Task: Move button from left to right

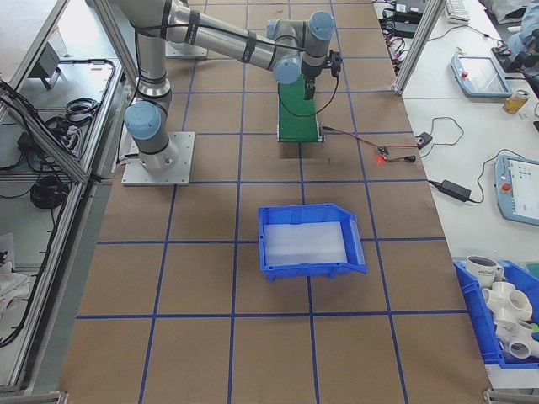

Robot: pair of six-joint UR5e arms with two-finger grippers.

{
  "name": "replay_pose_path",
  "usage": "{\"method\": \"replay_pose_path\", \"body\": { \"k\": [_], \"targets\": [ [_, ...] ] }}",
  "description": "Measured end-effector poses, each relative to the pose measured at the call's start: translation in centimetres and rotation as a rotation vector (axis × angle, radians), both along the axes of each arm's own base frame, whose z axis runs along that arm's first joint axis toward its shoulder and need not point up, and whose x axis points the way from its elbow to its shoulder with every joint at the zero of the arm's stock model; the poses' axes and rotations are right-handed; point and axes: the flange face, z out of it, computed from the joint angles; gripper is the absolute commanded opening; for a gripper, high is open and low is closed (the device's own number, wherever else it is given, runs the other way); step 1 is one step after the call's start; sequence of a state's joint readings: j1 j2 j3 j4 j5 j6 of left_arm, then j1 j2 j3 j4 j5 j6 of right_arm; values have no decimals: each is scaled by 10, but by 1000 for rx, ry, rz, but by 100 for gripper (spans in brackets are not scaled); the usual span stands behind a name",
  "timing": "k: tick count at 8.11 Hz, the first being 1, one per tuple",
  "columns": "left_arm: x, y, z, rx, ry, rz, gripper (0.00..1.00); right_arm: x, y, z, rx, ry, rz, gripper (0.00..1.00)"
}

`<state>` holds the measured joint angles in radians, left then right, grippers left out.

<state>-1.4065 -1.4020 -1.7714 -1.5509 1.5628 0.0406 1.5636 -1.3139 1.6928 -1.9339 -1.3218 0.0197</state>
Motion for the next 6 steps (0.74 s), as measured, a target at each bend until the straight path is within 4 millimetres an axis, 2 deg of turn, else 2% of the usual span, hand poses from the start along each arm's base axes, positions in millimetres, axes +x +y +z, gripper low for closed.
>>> {"method": "replay_pose_path", "body": {
  "k": [3,6],
  "targets": [
    [0,2,4,-13,-5,2,100,8,3,-1,28,6,-86,100],
    [2,5,8,-17,-35,1,100,34,8,-2,27,16,-129,100]
  ]
}}
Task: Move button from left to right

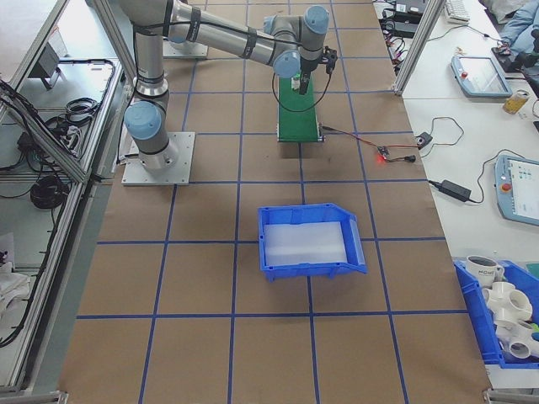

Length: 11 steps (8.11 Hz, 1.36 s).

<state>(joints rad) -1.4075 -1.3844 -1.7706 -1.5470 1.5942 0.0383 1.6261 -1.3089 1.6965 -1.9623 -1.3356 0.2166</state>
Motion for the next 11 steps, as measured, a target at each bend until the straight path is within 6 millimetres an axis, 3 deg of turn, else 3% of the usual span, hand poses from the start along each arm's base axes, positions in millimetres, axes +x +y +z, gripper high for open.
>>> {"method": "replay_pose_path", "body": {
  "k": [3,5,6,7,8,9,11],
  "targets": [
    [1,12,12,-22,-36,-6,100,46,5,-22,-16,42,18,100],
    [2,18,6,-10,-46,-5,100,52,4,-48,-2,87,46,100],
    [2,21,3,-8,-47,-4,100,48,3,-60,-1,143,101,95],
    [2,22,1,-8,-48,-4,100,41,1,-70,0,214,164,43],
    [3,19,-4,-5,-48,-4,100,35,0,-76,6,259,199,1],
    [4,14,-7,-15,-50,-4,100,28,0,-80,20,282,213,0],
    [5,9,-11,-27,-53,-3,100,-6,-4,-79,81,283,216,0]
  ]
}}
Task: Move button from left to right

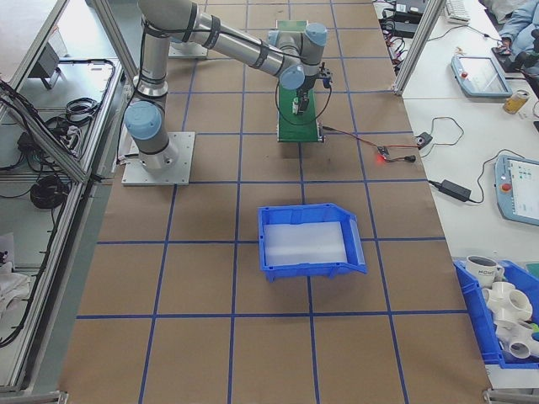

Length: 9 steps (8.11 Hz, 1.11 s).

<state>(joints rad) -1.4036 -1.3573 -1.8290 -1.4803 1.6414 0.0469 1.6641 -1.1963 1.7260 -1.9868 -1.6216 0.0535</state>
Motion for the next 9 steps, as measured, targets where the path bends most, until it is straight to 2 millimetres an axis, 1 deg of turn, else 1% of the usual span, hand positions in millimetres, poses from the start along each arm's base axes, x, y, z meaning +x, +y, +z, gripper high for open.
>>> {"method": "replay_pose_path", "body": {
  "k": [1,2,3,4,5,6,7,8,9],
  "targets": [
    [0,-1,0,-5,-1,0,100,-21,0,1,40,-4,-10,0],
    [0,-2,-1,-5,-1,1,100,-34,0,3,67,-14,-18,0],
    [1,-4,-3,-2,-1,1,100,-47,-3,11,68,-23,-15,2],
    [1,-7,-6,-2,-1,1,100,-67,-11,23,50,-31,-28,2],
    [2,-10,-8,-3,-1,0,100,-100,-23,44,22,-41,-50,2],
    [2,-11,-9,-8,-2,0,100,-140,-34,70,-15,-57,-68,2],
    [2,-12,-10,-12,-2,-1,100,-180,-38,94,-55,-78,-56,2],
    [2,-13,-11,-15,-3,-2,100,-222,-36,111,-87,-91,-17,2],
    [2,-14,-12,-16,-2,-1,100,-264,-31,120,-108,-92,60,2]
  ]
}}
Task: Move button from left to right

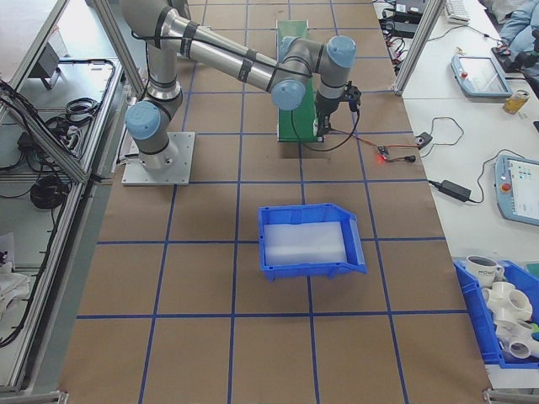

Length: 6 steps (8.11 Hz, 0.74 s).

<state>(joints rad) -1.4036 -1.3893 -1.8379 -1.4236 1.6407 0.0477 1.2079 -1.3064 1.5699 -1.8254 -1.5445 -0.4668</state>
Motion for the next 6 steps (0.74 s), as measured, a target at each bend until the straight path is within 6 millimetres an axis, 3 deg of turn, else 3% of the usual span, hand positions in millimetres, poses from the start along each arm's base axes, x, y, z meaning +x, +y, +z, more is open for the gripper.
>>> {"method": "replay_pose_path", "body": {
  "k": [3,6],
  "targets": [
    [0,0,2,-7,-2,0,100,-115,22,11,-70,50,282,4],
    [0,-2,2,-33,-7,0,100,-229,68,6,-109,65,539,4]
  ]
}}
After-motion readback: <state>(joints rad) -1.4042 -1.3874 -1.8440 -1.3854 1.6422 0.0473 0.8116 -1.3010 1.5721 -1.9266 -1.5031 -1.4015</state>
